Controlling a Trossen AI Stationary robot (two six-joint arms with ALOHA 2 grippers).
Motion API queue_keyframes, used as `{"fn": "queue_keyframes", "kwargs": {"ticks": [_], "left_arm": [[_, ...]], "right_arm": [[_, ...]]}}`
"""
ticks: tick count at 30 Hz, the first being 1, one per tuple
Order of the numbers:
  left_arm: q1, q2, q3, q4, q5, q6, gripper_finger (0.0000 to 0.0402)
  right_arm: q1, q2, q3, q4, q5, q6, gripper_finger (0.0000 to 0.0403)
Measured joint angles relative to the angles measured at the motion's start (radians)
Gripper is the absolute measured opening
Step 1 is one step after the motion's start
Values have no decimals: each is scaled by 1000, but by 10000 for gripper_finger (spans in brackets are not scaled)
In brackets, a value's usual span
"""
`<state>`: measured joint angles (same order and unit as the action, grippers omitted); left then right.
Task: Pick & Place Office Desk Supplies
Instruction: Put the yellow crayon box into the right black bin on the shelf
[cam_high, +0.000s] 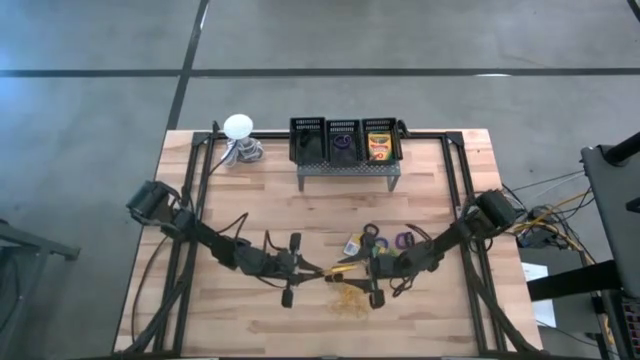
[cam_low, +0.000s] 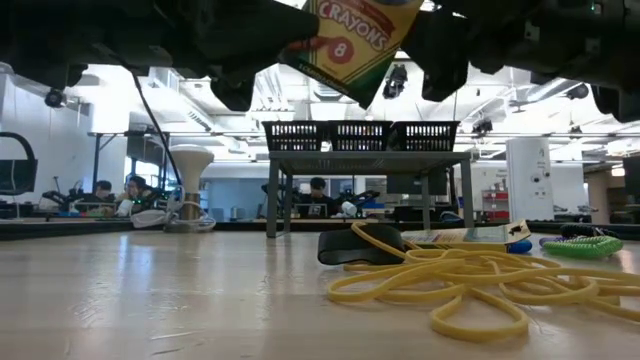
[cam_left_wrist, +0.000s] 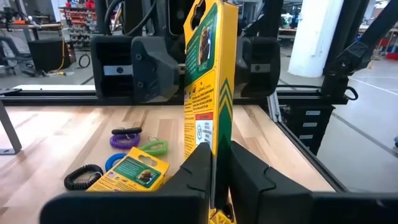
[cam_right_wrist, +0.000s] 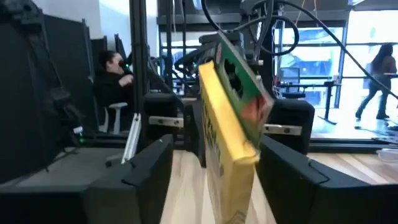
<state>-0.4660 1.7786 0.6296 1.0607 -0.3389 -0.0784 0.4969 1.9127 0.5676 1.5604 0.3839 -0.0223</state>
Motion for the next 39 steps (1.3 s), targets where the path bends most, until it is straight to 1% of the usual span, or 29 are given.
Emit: {"fn": "queue_keyframes", "kwargs": {"ticks": [4,9,11,13,17,21,24,26,29,30,32,35,37,39], "left_arm": [[0,0,0,-2,0,0,45],[6,0,0,-13,-2,-4,62],[16,-1,0,-17,-3,-27,73],[23,-1,0,-30,-2,-34,93],[33,-4,0,-60,-8,-31,150],[33,-55,0,-136,-8,-4,207],[29,-132,1,-255,-18,0,234],[19,-184,1,-364,-47,-18,241],[-6,-232,2,-515,-136,-84,240],[-13,-236,2,-547,-167,-107,237],[-24,-229,1,-573,-206,-145,230],[-30,-197,1,-570,-214,-184,215],[-31,-168,0,-557,-224,-196,205],[-30,-136,0,-524,-227,-203,195]], "right_arm": [[0,-20,-12,-35,-2,11,155],[0,-5,-6,-47,-1,19,79],[0,0,-8,-64,3,20,48],[-2,-8,-14,-100,7,25,25],[0,-32,-19,-217,43,85,23],[0,-88,-22,-399,67,138,23],[0,-174,-21,-595,99,171,23],[0,-259,-11,-761,114,192,22],[-1,-420,36,-1078,117,202,22],[-3,-479,65,-1212,120,201,22],[-19,-577,155,-1523,153,198,22],[-81,-682,339,-1965,193,194,21],[-157,-722,471,-2171,182,168,21],[-268,-742,590,-2315,118,97,21]]}}
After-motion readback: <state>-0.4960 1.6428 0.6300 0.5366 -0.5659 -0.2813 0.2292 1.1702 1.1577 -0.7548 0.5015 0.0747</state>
